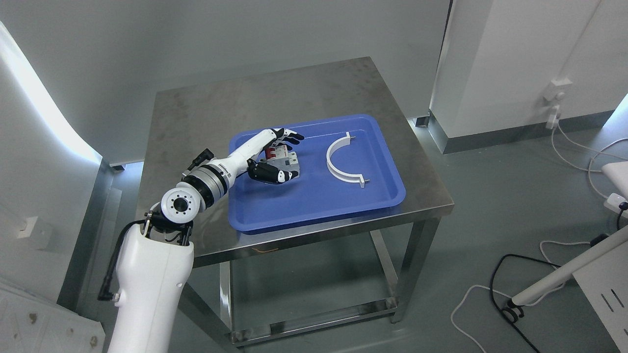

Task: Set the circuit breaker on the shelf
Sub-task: 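Close the left hand fingers around the circuit breaker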

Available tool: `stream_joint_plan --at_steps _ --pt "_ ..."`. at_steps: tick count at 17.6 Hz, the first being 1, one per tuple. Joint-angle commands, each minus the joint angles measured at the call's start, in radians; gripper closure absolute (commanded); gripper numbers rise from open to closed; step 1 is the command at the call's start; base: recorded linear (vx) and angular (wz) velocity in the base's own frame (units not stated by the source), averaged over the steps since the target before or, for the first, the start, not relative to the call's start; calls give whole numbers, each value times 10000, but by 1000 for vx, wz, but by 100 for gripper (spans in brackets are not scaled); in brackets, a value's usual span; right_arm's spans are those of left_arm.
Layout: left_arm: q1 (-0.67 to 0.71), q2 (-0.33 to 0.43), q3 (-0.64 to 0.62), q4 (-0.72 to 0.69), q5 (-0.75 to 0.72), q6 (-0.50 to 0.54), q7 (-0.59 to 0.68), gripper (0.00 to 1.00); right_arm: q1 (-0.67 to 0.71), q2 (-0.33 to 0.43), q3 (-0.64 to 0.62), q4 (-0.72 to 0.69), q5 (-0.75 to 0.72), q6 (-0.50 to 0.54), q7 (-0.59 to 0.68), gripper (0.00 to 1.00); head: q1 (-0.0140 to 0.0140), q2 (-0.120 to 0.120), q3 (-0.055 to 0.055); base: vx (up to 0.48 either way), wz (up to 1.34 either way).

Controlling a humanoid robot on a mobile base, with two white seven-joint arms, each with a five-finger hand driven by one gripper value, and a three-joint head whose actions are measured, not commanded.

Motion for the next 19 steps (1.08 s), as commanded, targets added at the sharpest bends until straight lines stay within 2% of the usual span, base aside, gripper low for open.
stream_joint_plan --at_steps 1,5,8,12,19 --pt "-264 -64 586 855 -70 -105 44 37 169 -175 0 4 7 -305 34 0 0 0 0 0 0" --pt "-188 167 617 886 -821 -121 -48 37 169 -175 0 4 -8 -305 34 0 0 0 0 0 0" --pt "-156 60 648 871 -776 -243 -33 37 169 -175 0 4 7 -305 34 0 0 0 0 0 0" --pt "-202 -676 1230 840 -730 -243 44 35 169 -175 0 4 7 -305 34 0 0 0 0 1 3" --pt "-157 -569 1307 779 -730 -259 -33 35 169 -175 0 -11 7 -305 34 0 0 0 0 0 7"
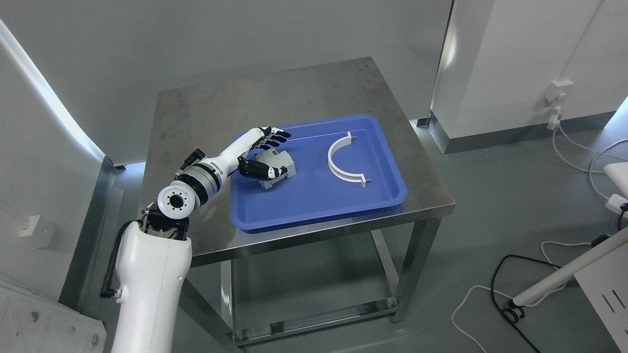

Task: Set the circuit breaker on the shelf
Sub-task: 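Close the left hand fingers around the circuit breaker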

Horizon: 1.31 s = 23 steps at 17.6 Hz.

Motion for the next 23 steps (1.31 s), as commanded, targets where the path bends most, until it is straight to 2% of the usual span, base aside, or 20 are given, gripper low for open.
stream_joint_plan --at_steps 1,5,9,16,19,21,23 --pt "-18 -197 524 -54 -17 -57 -69 35 168 -175 0 1 8 -305 1 0 0 0 0 0 0" --pt "42 538 386 -162 -93 -72 -100 35 168 -175 0 1 -8 -305 1 0 0 0 0 0 0" --pt "104 586 188 -147 -583 -301 -100 35 168 -175 0 -14 8 -305 1 0 0 0 0 0 0" --pt "288 356 -580 -147 -707 -333 -222 35 168 -175 0 1 -8 -305 1 0 0 0 0 0 0" --pt "181 -331 -398 -162 -600 -241 -238 33 168 -175 0 1 -8 -305 1 0 0 1 0 0 0" --pt "-33 -580 16 -117 -630 -134 -177 29 168 -175 0 -14 8 -305 1 0 0 1 0 0 0" --pt "-34 -550 -74 -70 -677 -149 -130 18 168 -175 0 1 8 -305 1 0 0 0 0 0 0"
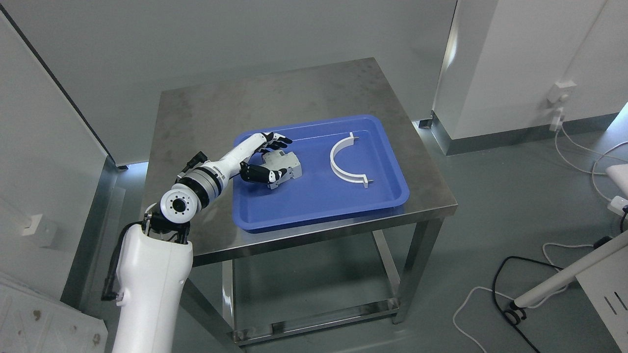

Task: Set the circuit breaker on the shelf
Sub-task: 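Close the left hand fingers around the circuit breaker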

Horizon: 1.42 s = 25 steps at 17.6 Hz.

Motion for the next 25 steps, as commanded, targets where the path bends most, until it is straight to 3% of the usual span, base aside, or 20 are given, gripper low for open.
stream_joint_plan --at_steps 1,10,18,22,25 --pt "-137 -465 15 74 -65 45 88 18 169 -175 0 2 -9 -305 1 0 0 0 0 0 0" --pt "-290 -527 812 212 347 535 -51 18 169 -175 0 2 6 -305 1 0 0 0 0 0 0" --pt "-29 -35 46 335 -170 552 -51 22 169 -175 0 2 -9 -305 1 0 0 0 0 0 0" --pt "32 -127 46 335 -448 384 -35 36 169 -175 0 2 -9 -305 1 0 0 0 0 0 0" --pt "32 -173 168 335 -464 -213 41 57 169 -175 0 2 -9 -305 1 0 0 0 0 0 0"
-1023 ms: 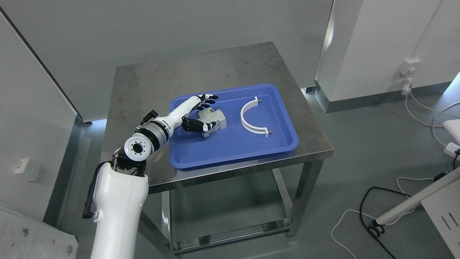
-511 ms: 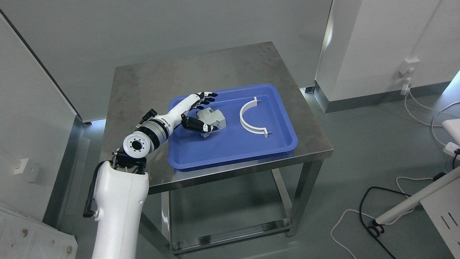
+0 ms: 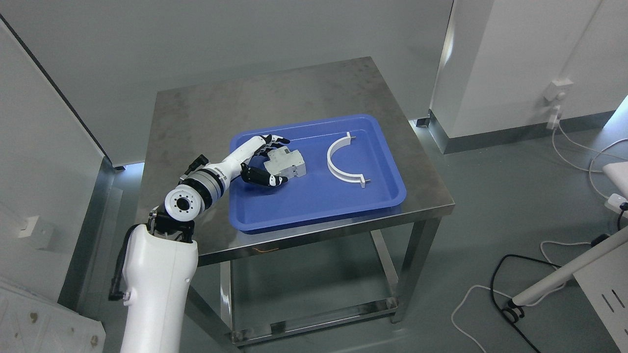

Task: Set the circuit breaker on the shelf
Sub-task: 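Close the left hand fingers around the circuit breaker, then lift the circuit breaker up out of the tray with the left hand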

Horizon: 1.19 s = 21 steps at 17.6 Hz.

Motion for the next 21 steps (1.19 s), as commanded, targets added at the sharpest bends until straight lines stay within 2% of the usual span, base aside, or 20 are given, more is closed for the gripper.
stream_joint_plan --at_steps 1,5,7,12,14,15,19,21 --pt "54 63 -150 77 -170 -594 86 61 168 -175 0 -13 -8 -305 0 0 0 0 0 0 0" --pt "-68 -376 845 47 -32 -779 117 68 168 -175 0 -13 7 -305 0 0 0 0 0 0 0" --pt "-359 -376 1839 -60 410 -779 102 72 168 -175 0 2 -8 -305 0 0 0 0 0 0 0" --pt "-299 -376 3437 -856 2971 -764 87 79 168 -175 0 2 -8 -305 0 0 0 0 0 0 0" --pt "-208 -376 4051 -1057 4485 -764 102 86 168 -175 0 2 -8 -305 0 0 0 0 0 -14 0" --pt "-85 -376 4236 -1194 5086 -764 117 87 168 -175 0 2 7 -305 0 0 0 0 0 -14 0" --pt "757 -376 4835 -2297 6393 -764 117 86 168 -175 0 2 7 -305 0 0 0 0 0 -16 -14" --pt "1034 -376 4913 -2728 6579 -779 239 85 168 -175 0 2 7 -305 0 0 0 0 0 -135 -6"
